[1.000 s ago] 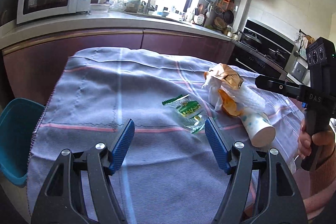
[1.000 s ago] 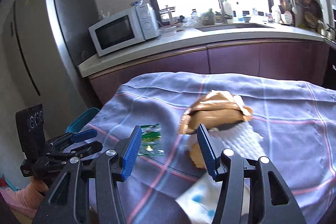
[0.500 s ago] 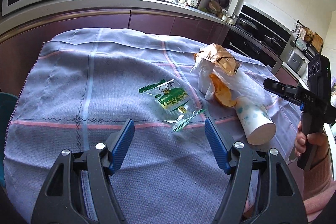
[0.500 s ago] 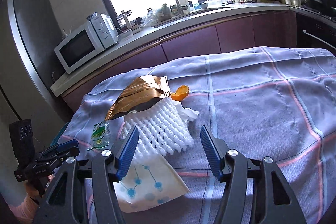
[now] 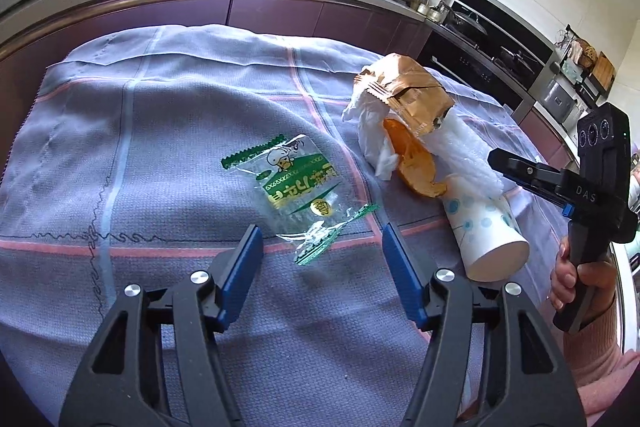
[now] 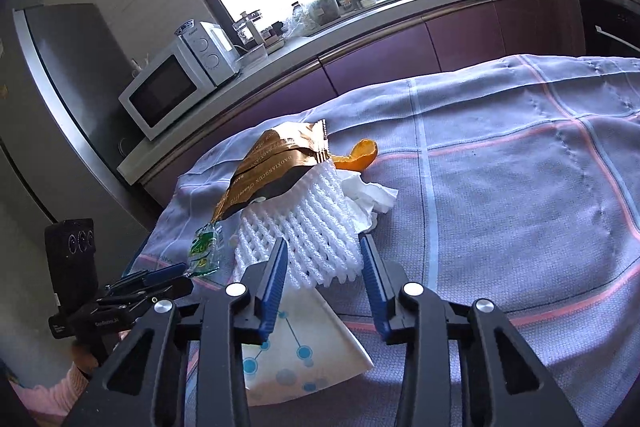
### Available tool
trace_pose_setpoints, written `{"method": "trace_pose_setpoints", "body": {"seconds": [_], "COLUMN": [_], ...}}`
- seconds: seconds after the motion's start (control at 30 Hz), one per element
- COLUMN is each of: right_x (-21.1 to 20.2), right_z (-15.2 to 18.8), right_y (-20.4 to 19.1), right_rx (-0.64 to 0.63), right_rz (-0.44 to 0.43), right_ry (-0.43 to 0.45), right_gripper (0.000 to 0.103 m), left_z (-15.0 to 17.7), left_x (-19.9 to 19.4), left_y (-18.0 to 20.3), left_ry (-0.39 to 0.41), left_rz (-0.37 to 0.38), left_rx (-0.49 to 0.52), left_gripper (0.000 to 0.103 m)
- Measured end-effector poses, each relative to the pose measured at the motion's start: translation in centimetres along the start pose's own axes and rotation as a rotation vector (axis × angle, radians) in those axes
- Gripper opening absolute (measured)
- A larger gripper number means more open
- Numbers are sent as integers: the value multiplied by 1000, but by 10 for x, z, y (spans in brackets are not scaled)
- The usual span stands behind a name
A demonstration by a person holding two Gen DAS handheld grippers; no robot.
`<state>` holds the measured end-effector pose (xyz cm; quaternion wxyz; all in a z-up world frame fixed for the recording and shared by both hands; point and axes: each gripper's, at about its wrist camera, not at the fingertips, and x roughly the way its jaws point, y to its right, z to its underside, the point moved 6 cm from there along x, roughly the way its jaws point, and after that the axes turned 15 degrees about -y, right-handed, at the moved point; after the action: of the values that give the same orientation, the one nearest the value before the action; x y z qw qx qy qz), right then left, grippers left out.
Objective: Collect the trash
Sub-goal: 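Return to the table and grasp another foam net with the right gripper, then grasp the green snack bag with the left gripper while the right holds the foam net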
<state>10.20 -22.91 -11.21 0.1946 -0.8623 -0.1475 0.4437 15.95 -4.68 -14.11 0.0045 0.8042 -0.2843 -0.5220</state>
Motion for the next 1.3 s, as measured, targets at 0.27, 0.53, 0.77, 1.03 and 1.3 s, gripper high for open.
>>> {"method": "trace_pose_setpoints", "body": {"seconds": [0.27, 0.53, 0.77, 1.03, 1.3], "right_x": [-9, -25, -48, -68, -78], "right_z": [1, -2, -9, -16, -19], "right_y": [1, -5, -26, -38, -53], "right_rx": [-4, -37, -148, -197, -242], "right_rz": [-22, 10, 161, 245, 301], "right_ry": [16, 60, 143, 214, 257], "right_gripper": [16, 11, 11, 11, 11], "left_z": [-6, -4, 3, 10, 16], "left_x": [7, -7, -32, -57, -78], "left_y": [0, 4, 2, -1, -8], "left_ry": [-12, 36, 88, 139, 178], "left_rz": [-7, -22, -30, -34, -34], "left_rx": [-33, -9, 5, 13, 3], "left_gripper": [29, 26, 26, 25, 25]}}
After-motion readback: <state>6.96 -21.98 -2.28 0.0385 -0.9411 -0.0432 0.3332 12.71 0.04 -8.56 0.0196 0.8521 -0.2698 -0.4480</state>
